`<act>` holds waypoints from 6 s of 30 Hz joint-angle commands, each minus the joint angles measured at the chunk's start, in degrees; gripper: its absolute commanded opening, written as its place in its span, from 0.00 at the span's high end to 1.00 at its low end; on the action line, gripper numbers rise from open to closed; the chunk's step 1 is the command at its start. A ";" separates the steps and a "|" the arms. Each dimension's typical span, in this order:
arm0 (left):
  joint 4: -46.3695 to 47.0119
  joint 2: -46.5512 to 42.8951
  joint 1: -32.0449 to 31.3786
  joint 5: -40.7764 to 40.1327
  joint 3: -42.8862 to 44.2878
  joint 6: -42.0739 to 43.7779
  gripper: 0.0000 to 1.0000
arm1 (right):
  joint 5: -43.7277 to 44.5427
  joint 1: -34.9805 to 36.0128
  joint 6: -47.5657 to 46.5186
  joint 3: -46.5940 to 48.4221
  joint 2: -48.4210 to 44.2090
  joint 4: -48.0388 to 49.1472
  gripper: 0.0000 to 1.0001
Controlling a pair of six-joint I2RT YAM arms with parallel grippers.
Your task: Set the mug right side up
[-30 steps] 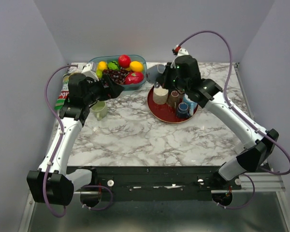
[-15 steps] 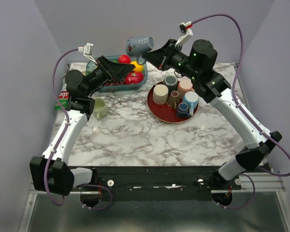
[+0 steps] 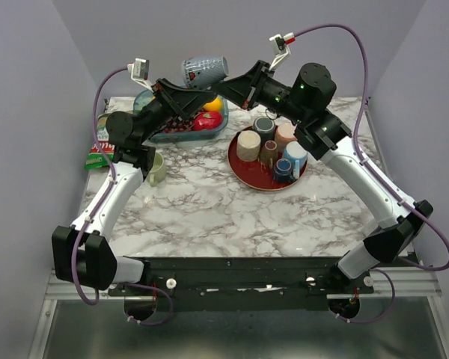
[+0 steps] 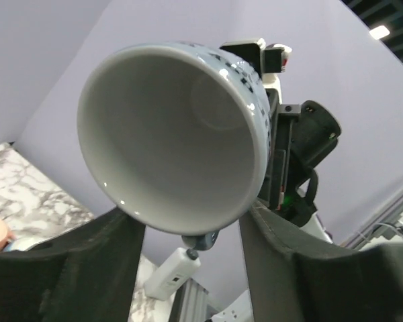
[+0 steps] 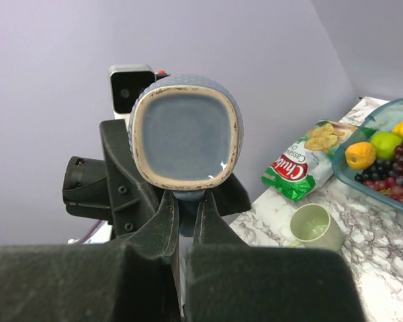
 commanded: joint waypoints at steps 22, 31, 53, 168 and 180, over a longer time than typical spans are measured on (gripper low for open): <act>-29.23 -4.83 -0.41 -7.50 3.87 23.15 1.00 | 9.72 -0.80 -6.75 -8.71 -4.22 -7.17 0.10; -65.55 -6.42 -0.50 -27.18 6.60 44.30 1.00 | 28.09 -3.43 -10.98 -17.42 -9.95 -17.63 0.00; -76.29 7.01 -5.42 -55.49 -4.21 50.73 1.00 | 34.79 -5.10 -8.87 -18.21 -1.34 -31.70 0.00; -67.24 -0.27 -6.04 -43.63 -3.68 50.72 0.01 | 30.83 -10.55 -34.97 -46.25 1.65 -11.05 0.44; -67.59 -0.18 -6.04 -43.81 -3.86 50.72 0.01 | 30.83 -10.64 -32.69 -46.15 3.67 -7.90 0.52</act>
